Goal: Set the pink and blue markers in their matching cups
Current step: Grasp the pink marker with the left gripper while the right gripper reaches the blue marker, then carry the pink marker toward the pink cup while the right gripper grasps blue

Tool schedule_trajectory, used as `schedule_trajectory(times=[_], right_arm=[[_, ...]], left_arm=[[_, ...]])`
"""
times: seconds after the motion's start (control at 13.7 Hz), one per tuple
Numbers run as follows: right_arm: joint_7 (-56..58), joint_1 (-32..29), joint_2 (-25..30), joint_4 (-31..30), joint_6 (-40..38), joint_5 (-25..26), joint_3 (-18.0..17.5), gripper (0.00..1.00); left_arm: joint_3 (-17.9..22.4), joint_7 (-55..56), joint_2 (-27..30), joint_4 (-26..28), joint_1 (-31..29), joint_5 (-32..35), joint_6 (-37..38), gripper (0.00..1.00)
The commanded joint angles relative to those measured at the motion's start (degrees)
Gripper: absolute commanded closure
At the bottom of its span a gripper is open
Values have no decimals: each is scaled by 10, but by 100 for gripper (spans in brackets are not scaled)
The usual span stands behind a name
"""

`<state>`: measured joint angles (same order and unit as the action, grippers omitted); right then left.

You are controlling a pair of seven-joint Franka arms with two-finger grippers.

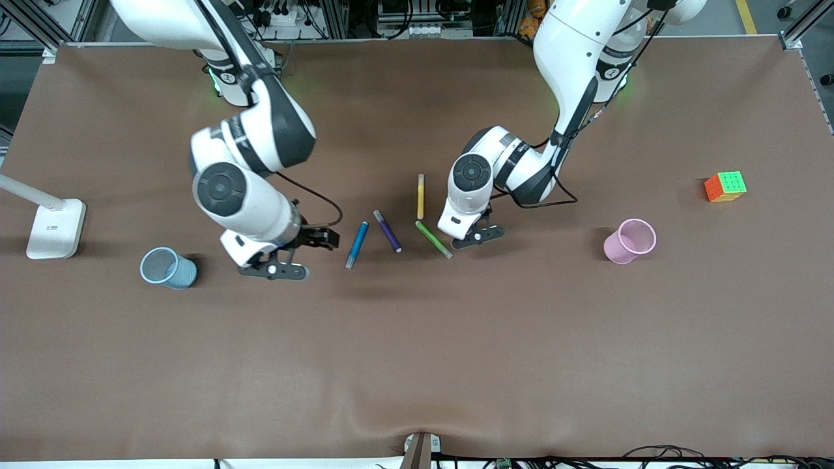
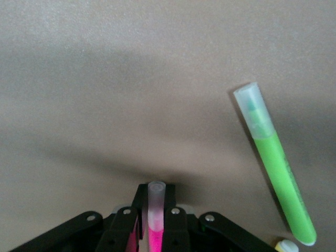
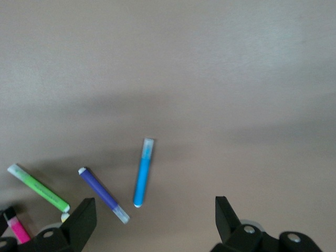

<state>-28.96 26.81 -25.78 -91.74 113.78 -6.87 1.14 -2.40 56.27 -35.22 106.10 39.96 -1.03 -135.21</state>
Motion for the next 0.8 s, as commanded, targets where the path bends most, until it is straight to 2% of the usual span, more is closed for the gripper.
schedule_trajectory(times=[0.0, 0.44, 0.73], right_arm=[[-34, 23, -36, 10, 30, 0, 5, 0], [-55, 42, -88, 5, 92, 1, 5, 0], [-58, 53, -112, -1, 118, 1, 6, 0]], left_arm=[[3, 11, 13, 14, 6, -4, -1, 100], [8, -4, 86, 13, -26, 8, 64, 100], [6, -8, 139, 16, -60, 74, 102, 100]])
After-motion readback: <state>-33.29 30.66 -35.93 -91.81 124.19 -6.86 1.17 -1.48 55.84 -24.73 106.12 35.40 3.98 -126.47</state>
